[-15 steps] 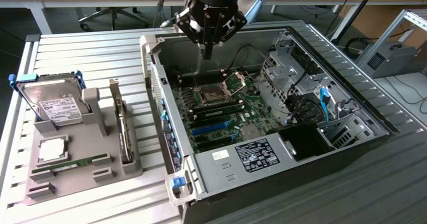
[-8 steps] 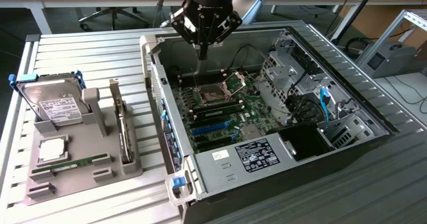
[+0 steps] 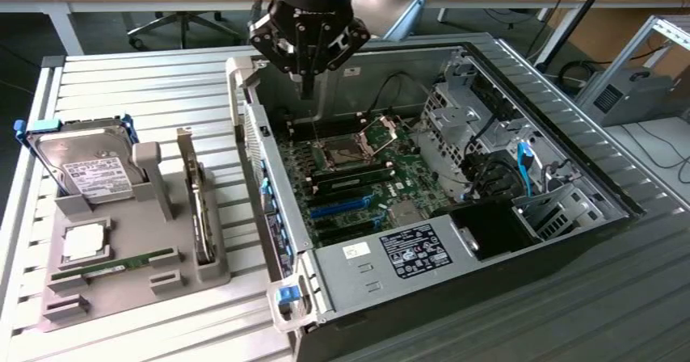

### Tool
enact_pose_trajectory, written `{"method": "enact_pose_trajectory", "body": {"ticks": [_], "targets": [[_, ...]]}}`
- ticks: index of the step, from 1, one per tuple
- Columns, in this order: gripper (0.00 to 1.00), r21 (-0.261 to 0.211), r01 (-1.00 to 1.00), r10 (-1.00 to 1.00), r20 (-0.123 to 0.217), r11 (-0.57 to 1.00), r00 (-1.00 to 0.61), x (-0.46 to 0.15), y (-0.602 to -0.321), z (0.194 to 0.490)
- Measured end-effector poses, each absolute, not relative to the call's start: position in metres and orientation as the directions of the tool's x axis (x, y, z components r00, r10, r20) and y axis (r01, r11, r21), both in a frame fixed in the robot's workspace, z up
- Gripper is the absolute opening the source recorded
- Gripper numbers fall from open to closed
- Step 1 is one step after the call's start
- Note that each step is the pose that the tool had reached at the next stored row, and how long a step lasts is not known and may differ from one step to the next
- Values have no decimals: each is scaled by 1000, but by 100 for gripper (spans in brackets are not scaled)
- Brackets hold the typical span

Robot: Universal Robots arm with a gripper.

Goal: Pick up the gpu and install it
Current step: 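Reach for the gpu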

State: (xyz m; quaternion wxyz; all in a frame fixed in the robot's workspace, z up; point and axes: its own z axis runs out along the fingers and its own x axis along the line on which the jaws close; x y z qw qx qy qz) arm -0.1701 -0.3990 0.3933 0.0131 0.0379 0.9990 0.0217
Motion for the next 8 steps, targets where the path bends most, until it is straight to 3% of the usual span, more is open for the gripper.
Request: {"method": "enact_pose_trajectory", "body": {"ticks": [8], "targets": [[11, 44, 75, 76, -24, 996, -997, -195, -399, 393]]}}
